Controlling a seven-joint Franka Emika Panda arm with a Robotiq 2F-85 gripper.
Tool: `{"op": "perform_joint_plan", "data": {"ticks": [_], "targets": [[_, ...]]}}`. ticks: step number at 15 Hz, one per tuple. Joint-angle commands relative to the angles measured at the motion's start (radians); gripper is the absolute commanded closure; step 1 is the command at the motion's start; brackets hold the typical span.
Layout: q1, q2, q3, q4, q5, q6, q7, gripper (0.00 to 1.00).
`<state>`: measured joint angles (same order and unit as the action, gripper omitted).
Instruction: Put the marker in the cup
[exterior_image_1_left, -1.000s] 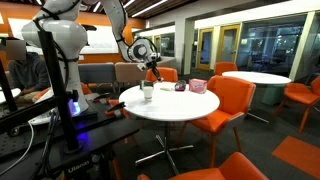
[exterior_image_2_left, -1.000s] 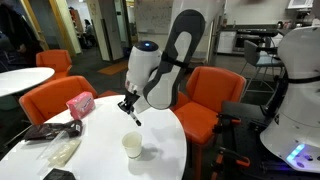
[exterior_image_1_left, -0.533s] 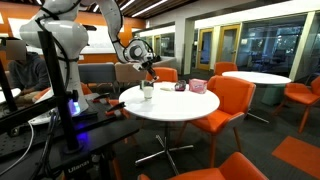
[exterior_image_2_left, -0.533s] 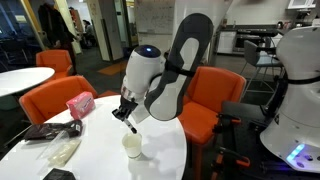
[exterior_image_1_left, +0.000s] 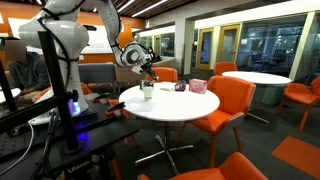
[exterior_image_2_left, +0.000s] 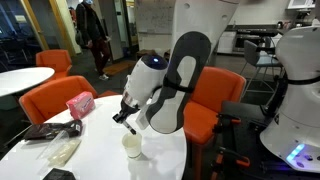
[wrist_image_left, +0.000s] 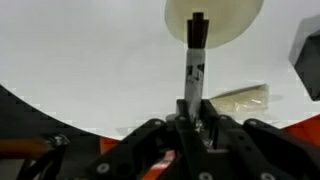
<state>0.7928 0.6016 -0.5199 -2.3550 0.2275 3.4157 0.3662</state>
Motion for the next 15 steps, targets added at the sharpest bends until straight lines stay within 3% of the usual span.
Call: {"op": "perform_joint_plan", "data": {"ticks": [1, 5, 6, 10, 15], "targets": [[-0.012, 0.014, 0.047, -0.008, 0.113, 0.074, -0.112, 0.95], [0.021, 0.011, 0.056, 0.032, 0.193, 0.039, -0.173, 0.95], [0.053, 0.02, 0.02, 0.037, 0.149, 0.039, -0.122, 0.95], [0.092, 0.03, -0.015, 0.035, 0.161, 0.039, -0.124, 0.95], [0.052, 0.026, 0.031, 0.012, 0.229, 0.038, -0.192, 0.95]]}}
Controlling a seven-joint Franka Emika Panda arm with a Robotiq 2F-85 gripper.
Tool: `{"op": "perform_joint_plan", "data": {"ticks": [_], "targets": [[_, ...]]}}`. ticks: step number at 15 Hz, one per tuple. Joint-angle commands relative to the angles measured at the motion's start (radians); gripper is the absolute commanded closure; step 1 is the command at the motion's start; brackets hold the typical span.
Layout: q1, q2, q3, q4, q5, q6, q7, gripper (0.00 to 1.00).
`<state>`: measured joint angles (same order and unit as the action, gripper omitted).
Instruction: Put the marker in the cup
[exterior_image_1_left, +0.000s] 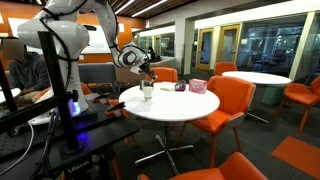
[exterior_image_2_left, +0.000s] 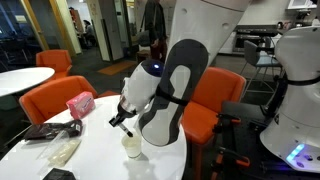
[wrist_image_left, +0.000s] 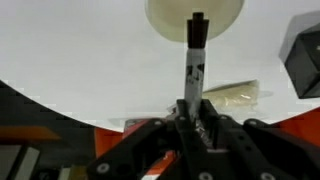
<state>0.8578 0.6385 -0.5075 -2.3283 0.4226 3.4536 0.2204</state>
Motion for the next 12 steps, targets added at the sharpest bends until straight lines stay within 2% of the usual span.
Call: {"op": "perform_joint_plan", "data": {"ticks": [1, 7, 8, 9, 12], "targets": [[-0.014, -0.008, 0.021, -0.018, 0.035, 0.0, -0.046, 0.95], [-0.026, 0.008, 0.032, -0.021, 0.033, 0.0, -0.045, 0.95], [-0.026, 0.009, 0.033, -0.021, 0.034, 0.0, -0.044, 0.67], [-0.032, 0.005, 0.041, -0.027, 0.03, 0.0, -0.044, 0.53], [-0.042, -0.007, 0.06, -0.038, 0.023, 0.0, -0.045, 0.32]]}}
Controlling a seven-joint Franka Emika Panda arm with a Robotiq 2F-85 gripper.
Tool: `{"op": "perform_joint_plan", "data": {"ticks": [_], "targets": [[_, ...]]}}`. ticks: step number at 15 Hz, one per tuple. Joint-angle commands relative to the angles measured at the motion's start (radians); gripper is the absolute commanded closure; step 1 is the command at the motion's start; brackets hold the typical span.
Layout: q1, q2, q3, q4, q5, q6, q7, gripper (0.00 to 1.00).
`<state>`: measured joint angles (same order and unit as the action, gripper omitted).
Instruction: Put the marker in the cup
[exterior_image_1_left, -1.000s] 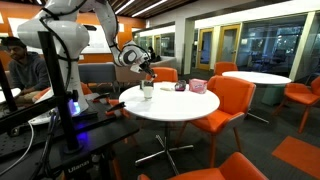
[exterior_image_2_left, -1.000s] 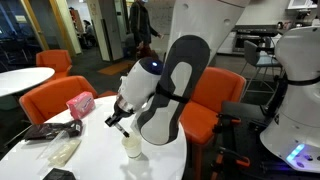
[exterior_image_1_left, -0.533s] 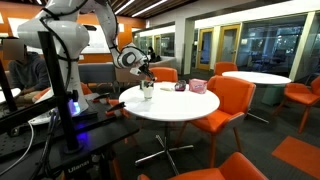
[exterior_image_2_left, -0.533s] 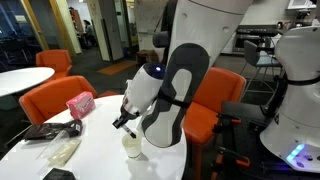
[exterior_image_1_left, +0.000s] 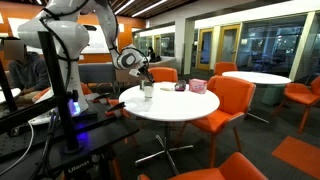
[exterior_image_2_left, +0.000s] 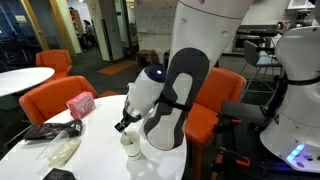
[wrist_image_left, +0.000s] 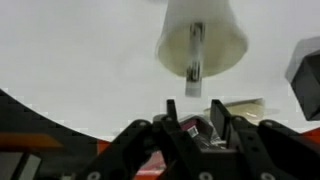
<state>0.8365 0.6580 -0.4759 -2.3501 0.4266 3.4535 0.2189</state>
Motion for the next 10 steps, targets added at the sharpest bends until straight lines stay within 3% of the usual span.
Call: {"op": "perform_joint_plan", "data": {"ticks": [1, 4, 6, 10], "targets": [[-0.038, -0.038, 0.047, -0.025, 0.012, 0.0, -0.041, 0.23], [-0.08, -0.081, 0.094, -0.039, 0.005, -0.025, -0.036, 0.02], [-0.108, -0.122, 0.117, -0.042, 0.008, -0.076, -0.03, 0.0], [-0.065, -0.198, 0.036, -0.034, 0.003, -0.315, -0.008, 0.0]]}}
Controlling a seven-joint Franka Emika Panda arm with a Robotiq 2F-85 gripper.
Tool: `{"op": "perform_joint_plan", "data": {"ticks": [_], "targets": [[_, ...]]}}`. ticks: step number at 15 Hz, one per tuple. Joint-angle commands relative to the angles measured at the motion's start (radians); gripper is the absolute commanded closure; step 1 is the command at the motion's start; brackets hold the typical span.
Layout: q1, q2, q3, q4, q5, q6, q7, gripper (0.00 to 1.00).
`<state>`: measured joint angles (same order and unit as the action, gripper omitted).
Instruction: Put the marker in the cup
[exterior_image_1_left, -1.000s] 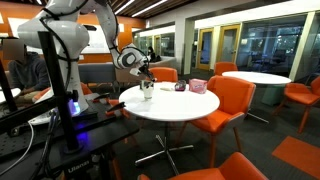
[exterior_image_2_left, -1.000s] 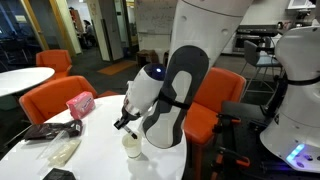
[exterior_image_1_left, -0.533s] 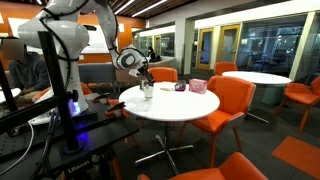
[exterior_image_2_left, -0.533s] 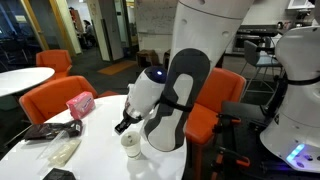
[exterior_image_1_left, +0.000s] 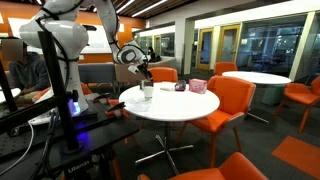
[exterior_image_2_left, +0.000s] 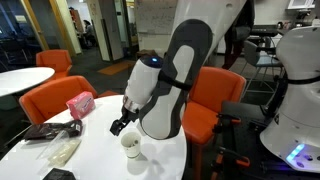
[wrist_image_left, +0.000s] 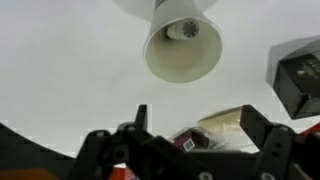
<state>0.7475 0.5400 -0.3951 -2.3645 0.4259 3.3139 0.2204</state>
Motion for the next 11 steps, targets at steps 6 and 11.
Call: {"op": "perform_joint_plan", "data": {"ticks": [6, 11], "targets": [[0.026, -0.176, -0.159, 0.043, -0.265, -0.541, 0.121, 0.0], [-0.163, -0.271, 0.035, 0.107, -0.474, -0.726, 0.177, 0.0]]}}
